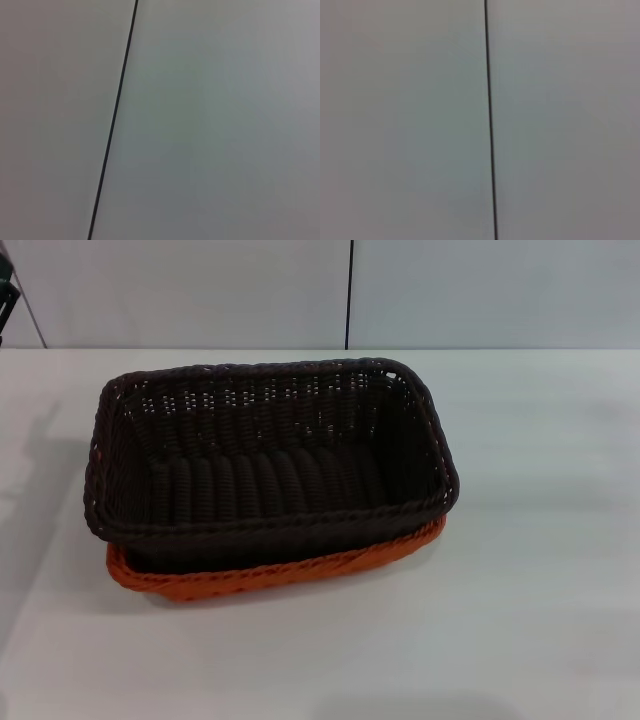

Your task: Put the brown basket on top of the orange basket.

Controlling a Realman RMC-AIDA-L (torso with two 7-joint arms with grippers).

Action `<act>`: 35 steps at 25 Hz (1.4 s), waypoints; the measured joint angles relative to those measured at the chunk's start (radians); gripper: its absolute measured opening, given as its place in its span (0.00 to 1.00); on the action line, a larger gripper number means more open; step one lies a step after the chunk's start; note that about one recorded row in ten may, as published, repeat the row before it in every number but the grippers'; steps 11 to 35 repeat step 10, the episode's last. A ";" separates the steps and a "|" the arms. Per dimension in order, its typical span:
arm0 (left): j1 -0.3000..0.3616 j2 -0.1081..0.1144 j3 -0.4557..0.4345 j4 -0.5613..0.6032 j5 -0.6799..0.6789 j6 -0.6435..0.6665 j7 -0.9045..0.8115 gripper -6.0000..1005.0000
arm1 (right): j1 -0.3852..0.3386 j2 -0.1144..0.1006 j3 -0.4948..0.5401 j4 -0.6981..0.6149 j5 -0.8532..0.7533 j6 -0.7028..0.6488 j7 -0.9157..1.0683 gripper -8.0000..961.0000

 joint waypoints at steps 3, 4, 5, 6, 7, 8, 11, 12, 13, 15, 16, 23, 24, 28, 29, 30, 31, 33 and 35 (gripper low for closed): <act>-0.013 0.000 0.000 -0.007 -0.003 0.014 0.001 0.84 | 0.023 0.002 0.002 0.009 0.002 -0.020 -0.014 0.70; -0.016 0.000 0.000 -0.007 -0.003 0.019 0.001 0.84 | 0.029 0.004 0.005 0.010 0.003 -0.022 -0.019 0.70; -0.025 0.001 0.000 -0.008 -0.003 0.029 0.001 0.84 | 0.034 0.007 0.008 0.012 0.004 -0.024 -0.024 0.70; -0.027 0.001 0.001 -0.008 -0.003 0.032 0.001 0.84 | 0.038 0.009 0.012 0.012 0.008 -0.024 -0.027 0.70; -0.031 0.001 0.001 -0.008 -0.003 0.034 0.001 0.84 | 0.042 0.011 0.015 0.012 0.017 -0.025 -0.029 0.70; -0.031 0.001 0.001 -0.008 -0.003 0.034 0.001 0.84 | 0.046 0.013 0.018 0.012 0.031 -0.025 -0.029 0.70; -0.036 0.000 0.004 -0.008 -0.003 0.041 0.002 0.84 | 0.053 0.015 0.018 0.013 0.057 -0.026 -0.029 0.70; -0.036 0.000 0.004 -0.008 -0.003 0.041 0.002 0.84 | 0.053 0.015 0.018 0.013 0.057 -0.026 -0.029 0.70; -0.036 0.000 0.004 -0.008 -0.003 0.041 0.002 0.84 | 0.053 0.015 0.018 0.013 0.057 -0.026 -0.029 0.70; -0.036 0.000 0.004 -0.008 -0.003 0.041 0.002 0.84 | 0.053 0.015 0.018 0.013 0.057 -0.026 -0.029 0.70; -0.036 0.000 0.004 -0.008 -0.003 0.041 0.002 0.84 | 0.053 0.015 0.018 0.013 0.057 -0.026 -0.029 0.70; -0.036 0.000 0.004 -0.008 -0.003 0.041 0.002 0.84 | 0.053 0.015 0.018 0.013 0.057 -0.026 -0.029 0.70; -0.036 0.000 0.004 -0.008 -0.003 0.041 0.002 0.84 | 0.053 0.015 0.018 0.013 0.057 -0.026 -0.029 0.70; -0.036 0.000 0.004 -0.008 -0.003 0.041 0.002 0.84 | 0.053 0.015 0.018 0.013 0.057 -0.026 -0.029 0.70; -0.036 0.000 0.004 -0.008 -0.003 0.041 0.002 0.84 | 0.053 0.015 0.018 0.013 0.057 -0.026 -0.029 0.70; -0.036 0.000 0.004 -0.008 -0.003 0.041 0.002 0.84 | 0.053 0.015 0.018 0.013 0.057 -0.026 -0.029 0.70; -0.036 0.000 0.004 -0.008 -0.003 0.041 0.002 0.84 | 0.053 0.015 0.018 0.013 0.057 -0.026 -0.029 0.70; -0.036 0.000 0.004 -0.008 -0.003 0.041 0.002 0.84 | 0.053 0.015 0.018 0.013 0.057 -0.026 -0.029 0.70; -0.036 0.000 0.004 -0.008 -0.003 0.041 0.002 0.84 | 0.053 0.015 0.018 0.013 0.057 -0.026 -0.029 0.70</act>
